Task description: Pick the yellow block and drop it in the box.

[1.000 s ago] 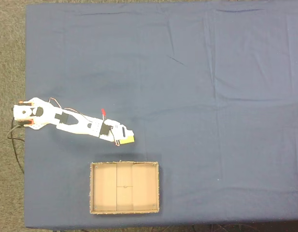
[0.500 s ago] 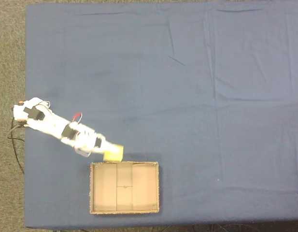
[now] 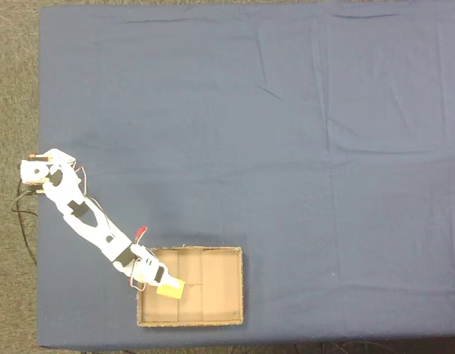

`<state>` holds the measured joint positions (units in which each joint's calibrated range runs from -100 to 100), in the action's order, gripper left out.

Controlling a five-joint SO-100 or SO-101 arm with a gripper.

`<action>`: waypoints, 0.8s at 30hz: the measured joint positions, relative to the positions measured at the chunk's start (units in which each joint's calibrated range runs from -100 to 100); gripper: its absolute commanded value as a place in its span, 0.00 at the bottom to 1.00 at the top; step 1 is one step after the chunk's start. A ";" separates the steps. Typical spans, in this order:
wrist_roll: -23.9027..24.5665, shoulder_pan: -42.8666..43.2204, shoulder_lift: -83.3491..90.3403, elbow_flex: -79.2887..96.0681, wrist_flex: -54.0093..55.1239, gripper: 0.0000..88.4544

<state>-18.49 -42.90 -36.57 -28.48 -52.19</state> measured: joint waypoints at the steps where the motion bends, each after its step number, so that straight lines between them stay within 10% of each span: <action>1: -0.29 0.00 -0.17 0.00 0.00 0.41; 7: -0.98 0.82 0.94 3.11 0.00 0.38; 11: 2.15 4.66 13.98 15.90 1.18 0.15; 13: 4.79 9.24 28.30 27.99 4.08 0.00; 24: 16.31 44.91 122.93 115.06 14.18 0.00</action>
<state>-2.17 2.00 86.36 86.58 -38.01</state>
